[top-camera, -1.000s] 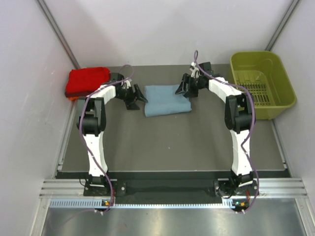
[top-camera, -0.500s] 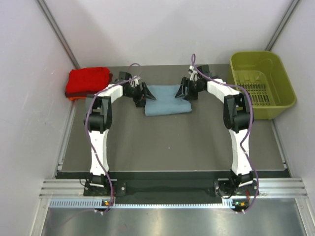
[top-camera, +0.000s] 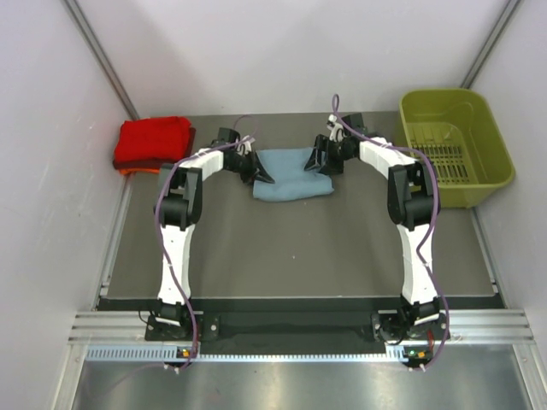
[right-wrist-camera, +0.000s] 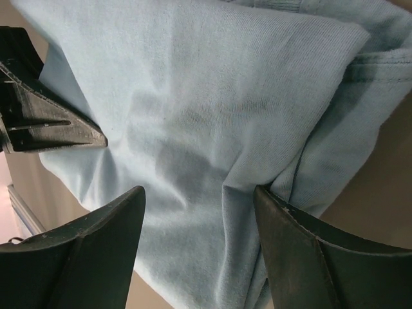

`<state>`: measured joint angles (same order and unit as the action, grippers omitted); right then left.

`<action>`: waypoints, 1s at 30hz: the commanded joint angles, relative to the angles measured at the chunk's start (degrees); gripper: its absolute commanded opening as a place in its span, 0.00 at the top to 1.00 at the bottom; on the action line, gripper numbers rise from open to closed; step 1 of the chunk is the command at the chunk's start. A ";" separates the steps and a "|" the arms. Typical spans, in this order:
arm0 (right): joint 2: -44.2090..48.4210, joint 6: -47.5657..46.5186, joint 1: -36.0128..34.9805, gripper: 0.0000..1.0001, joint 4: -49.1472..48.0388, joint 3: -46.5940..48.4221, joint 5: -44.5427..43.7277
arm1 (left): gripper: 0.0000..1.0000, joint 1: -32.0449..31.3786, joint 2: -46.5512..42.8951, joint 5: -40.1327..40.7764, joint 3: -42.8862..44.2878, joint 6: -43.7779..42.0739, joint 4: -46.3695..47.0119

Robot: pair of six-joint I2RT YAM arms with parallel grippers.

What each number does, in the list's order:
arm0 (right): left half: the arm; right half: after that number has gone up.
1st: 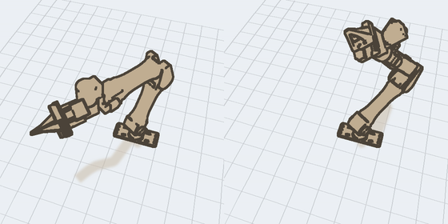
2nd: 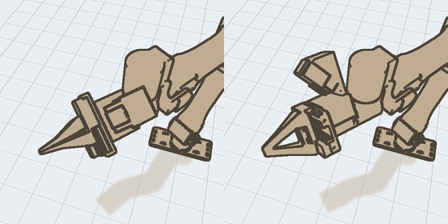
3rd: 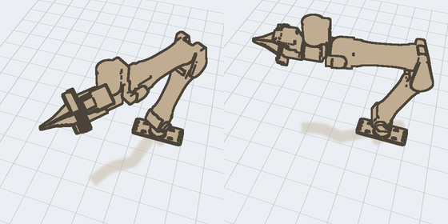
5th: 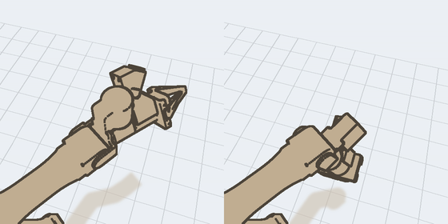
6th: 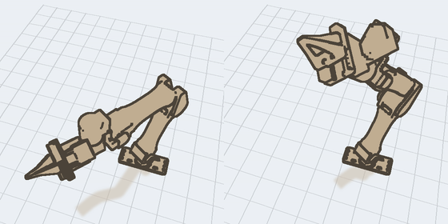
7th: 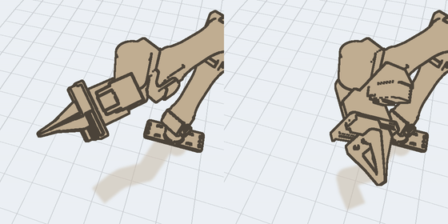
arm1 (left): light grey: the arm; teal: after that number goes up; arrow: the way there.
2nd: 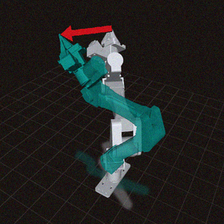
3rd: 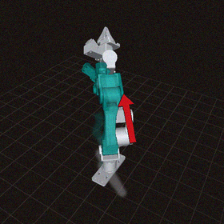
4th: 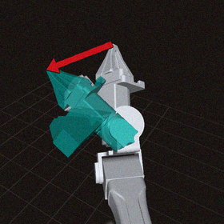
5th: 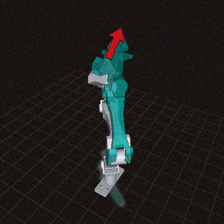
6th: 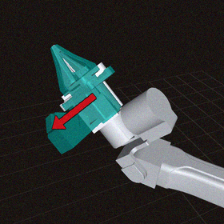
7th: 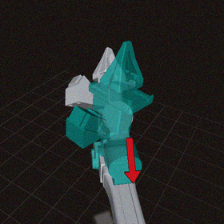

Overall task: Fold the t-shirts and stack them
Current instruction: Neatly place the folded tshirt to the corner

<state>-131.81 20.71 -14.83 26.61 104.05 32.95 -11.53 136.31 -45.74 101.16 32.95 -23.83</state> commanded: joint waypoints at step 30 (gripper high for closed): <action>6.74 -0.93 6.74 0.18 -0.33 2.39 -1.75 | 1.00 7.48 -23.55 54.85 12.21 -42.79 -13.35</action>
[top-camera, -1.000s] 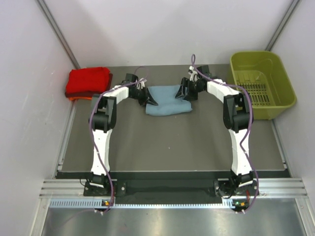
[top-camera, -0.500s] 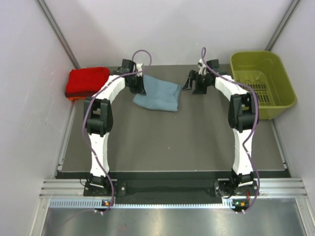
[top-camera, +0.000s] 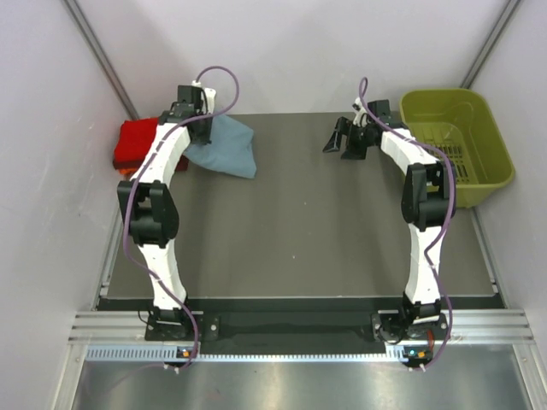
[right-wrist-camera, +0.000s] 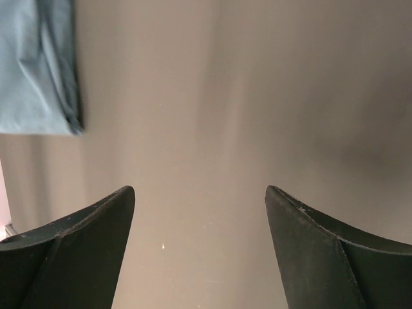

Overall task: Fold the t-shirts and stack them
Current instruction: Neatly place the folded tshirt to the corner

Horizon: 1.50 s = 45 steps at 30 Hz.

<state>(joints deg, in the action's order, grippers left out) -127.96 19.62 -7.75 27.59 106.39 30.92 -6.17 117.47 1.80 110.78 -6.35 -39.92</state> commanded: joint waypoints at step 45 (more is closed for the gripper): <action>3.51 0.51 -3.33 0.17 -2.90 -2.50 0.99 | 1.00 13.29 -7.87 24.65 6.81 -10.09 11.27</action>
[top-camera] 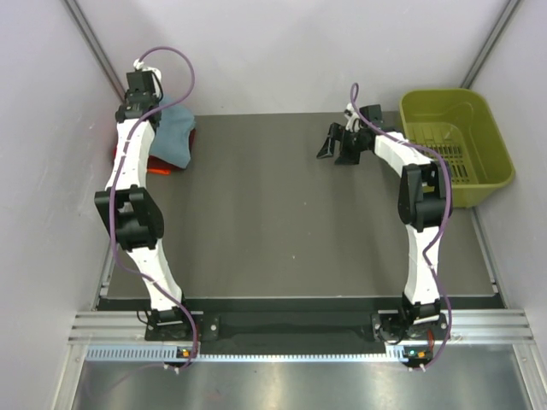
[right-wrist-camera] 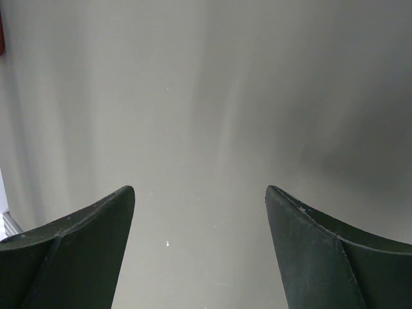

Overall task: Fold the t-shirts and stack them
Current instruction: Neatly place the folded tshirt to the corner

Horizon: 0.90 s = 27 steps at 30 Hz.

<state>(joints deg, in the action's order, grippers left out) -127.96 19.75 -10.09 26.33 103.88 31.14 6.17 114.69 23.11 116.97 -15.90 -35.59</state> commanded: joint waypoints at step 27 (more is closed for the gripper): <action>4.56 0.03 -2.48 0.17 -1.81 -1.57 0.77 | 1.00 5.87 10.63 10.02 3.61 -5.54 15.90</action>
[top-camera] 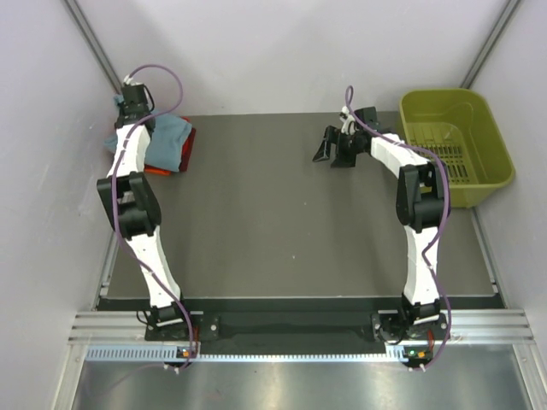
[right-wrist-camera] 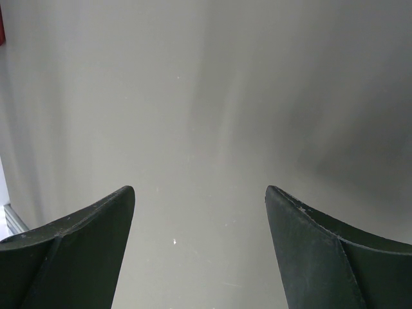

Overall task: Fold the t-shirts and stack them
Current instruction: Neatly place the folded tshirt to the corner

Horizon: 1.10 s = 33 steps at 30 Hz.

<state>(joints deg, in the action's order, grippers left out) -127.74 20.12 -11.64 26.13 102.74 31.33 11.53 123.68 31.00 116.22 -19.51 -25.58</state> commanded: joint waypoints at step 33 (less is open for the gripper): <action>4.17 -1.93 -2.78 0.17 -0.55 0.36 -1.36 | 0.98 1.83 13.43 11.80 8.32 -5.10 11.70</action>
<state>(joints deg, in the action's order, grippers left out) -126.80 19.44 -13.21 26.33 101.65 30.06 12.29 137.05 39.48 122.91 -24.21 -18.35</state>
